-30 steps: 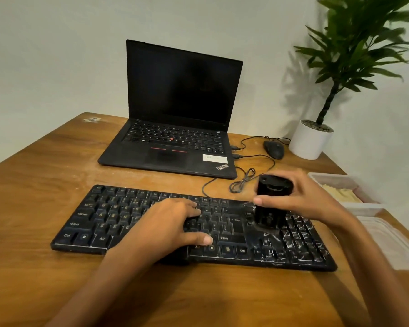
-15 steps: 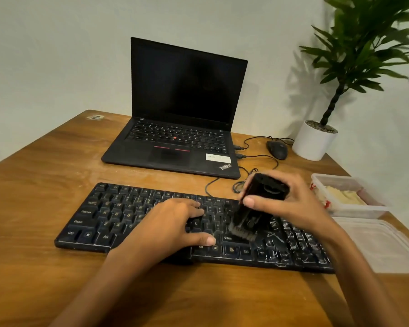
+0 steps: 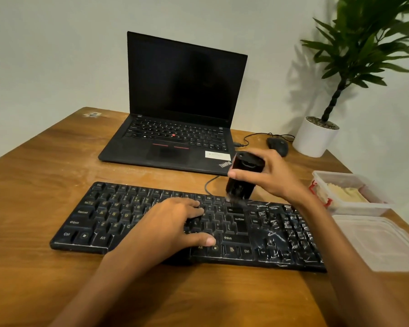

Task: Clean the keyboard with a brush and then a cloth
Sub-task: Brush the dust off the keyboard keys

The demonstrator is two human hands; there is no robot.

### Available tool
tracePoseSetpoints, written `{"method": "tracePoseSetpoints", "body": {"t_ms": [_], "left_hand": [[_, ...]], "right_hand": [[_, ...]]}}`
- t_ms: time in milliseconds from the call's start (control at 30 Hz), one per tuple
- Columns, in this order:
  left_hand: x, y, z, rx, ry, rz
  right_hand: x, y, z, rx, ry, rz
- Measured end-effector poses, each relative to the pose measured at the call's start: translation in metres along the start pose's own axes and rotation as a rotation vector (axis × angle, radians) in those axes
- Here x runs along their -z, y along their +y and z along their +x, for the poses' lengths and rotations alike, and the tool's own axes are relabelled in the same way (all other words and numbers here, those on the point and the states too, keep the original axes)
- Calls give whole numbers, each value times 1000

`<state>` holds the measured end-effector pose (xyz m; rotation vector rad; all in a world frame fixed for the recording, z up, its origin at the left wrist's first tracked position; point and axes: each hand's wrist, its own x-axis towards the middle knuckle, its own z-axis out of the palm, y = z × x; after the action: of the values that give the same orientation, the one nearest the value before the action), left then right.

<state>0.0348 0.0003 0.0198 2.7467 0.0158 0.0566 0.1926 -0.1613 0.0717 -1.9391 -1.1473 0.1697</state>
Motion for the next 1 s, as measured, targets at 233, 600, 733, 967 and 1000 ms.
{"method": "tracePoseSetpoints", "body": {"t_ms": [233,600,733,967,1000], "left_hand": [[0,0,0,1,-3,-10],[-6,16,-2,-103,87,20],[-11,18,2,-122,42,-12],[-13,22,6,-155,76,5],[-13,21,7,-158,73,-3]], "right_hand": [[-7,-1,-5,-43,-132,18],[-2,-26,-70,50,-12,148],[5,-24,-85,-8,-53,75],[-1,-37,-83,48,-77,60],[-7,-37,-83,61,-80,78]]}}
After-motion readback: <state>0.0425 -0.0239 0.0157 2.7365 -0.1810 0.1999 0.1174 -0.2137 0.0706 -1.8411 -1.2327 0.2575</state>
